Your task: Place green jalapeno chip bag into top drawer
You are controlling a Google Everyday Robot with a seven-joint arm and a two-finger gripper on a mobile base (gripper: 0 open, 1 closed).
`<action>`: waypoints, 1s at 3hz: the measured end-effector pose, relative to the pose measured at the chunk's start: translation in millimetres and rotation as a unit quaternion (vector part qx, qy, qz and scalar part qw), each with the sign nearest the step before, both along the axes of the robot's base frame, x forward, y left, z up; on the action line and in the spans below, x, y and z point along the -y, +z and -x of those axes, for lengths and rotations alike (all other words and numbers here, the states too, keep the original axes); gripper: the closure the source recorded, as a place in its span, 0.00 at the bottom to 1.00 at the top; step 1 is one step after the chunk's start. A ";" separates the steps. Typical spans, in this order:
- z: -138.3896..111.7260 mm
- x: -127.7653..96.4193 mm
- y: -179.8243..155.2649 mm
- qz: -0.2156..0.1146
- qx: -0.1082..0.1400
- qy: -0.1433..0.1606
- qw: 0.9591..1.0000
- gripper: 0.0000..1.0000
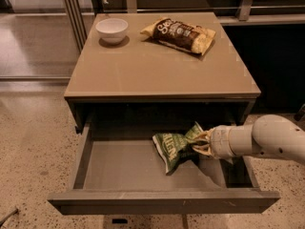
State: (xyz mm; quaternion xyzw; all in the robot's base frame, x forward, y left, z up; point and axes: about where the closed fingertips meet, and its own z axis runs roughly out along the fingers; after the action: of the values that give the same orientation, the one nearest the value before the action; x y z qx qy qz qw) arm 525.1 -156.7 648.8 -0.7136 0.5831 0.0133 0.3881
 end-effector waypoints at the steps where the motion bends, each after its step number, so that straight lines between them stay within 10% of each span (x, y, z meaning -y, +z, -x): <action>1: -0.6 -0.4 -3.8 -0.003 -0.002 -0.001 1.000 0.81; 3: -0.6 -0.4 -3.9 -0.003 -0.002 -0.001 1.000 0.35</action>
Offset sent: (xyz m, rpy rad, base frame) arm 0.0006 0.0004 -0.0038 0.0051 0.0032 -0.0021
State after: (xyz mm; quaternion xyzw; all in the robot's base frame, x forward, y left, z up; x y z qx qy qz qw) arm 525.7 -156.3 644.9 -0.7120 0.5844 0.0156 0.3890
